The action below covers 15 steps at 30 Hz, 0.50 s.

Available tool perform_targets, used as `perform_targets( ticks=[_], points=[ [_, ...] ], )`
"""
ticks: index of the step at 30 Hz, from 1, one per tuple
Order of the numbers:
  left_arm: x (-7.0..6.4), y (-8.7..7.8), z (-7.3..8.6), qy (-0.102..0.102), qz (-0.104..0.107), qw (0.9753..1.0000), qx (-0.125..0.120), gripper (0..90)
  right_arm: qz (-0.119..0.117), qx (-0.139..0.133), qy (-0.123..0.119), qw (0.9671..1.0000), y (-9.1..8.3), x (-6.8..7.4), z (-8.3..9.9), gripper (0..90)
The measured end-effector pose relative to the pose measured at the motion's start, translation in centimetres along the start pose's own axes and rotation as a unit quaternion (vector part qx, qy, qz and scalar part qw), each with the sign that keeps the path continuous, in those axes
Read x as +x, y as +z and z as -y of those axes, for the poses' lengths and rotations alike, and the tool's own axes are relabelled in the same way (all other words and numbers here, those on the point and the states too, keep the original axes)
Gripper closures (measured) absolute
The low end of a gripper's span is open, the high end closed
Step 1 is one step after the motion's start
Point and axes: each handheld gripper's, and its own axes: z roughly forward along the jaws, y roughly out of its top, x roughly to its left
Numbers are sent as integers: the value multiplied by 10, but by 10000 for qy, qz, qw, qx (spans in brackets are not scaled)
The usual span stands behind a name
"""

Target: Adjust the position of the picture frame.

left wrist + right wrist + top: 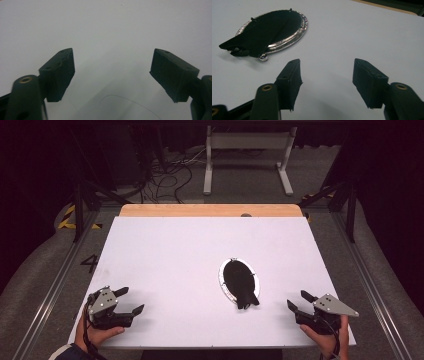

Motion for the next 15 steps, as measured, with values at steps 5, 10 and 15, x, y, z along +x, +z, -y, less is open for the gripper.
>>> perform_targets(
  ticks=[5, 10, 15],
  points=[
    [-2, -2, 1, -34, -17, 10000, 27, 385, -136, 114, -61, 9998, 6, 1, -1, 563],
    [-2, -4, 0, 135, 81, 9999, 18, 563, -133, 219, -79, 9996, 11, 2, -4, 677],
    [-4, -2, -2, 197, 195, 9996, 83, 828, -255, 298, -5, 9992, 23, -1, -9, 822]
  ],
)
